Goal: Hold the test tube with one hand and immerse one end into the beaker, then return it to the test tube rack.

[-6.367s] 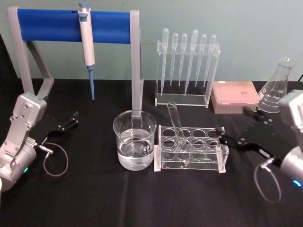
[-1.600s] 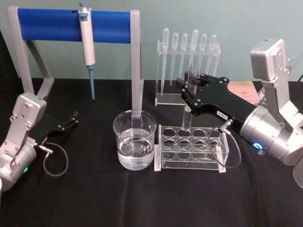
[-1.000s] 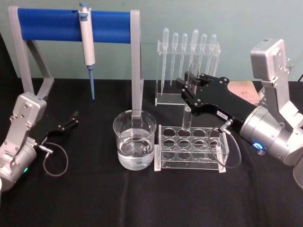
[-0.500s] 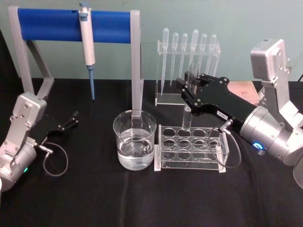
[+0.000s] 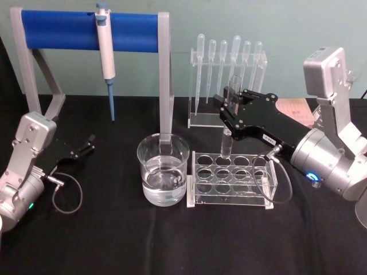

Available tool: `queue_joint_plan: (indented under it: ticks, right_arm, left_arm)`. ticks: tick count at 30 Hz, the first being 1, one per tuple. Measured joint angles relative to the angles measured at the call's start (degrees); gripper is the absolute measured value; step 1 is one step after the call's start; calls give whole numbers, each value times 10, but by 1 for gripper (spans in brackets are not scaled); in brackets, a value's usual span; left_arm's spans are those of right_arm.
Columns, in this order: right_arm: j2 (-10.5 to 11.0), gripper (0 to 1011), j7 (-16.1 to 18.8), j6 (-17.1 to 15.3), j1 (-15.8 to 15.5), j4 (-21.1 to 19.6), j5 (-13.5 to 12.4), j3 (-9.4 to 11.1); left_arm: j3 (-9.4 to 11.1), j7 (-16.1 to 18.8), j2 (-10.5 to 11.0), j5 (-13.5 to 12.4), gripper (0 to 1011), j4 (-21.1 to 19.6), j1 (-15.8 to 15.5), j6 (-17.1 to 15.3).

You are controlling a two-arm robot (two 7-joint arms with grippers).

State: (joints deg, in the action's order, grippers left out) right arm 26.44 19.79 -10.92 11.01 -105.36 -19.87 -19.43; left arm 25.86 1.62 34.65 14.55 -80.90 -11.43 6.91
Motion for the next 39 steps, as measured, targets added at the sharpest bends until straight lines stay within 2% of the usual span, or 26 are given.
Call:
queue_joint_plan:
  ticks: [39]
  right_arm:
    - [0, 228, 0, 0, 0, 0, 0, 0]
  left_arm:
    - [0, 0, 0, 0, 1000, 0, 0, 0]
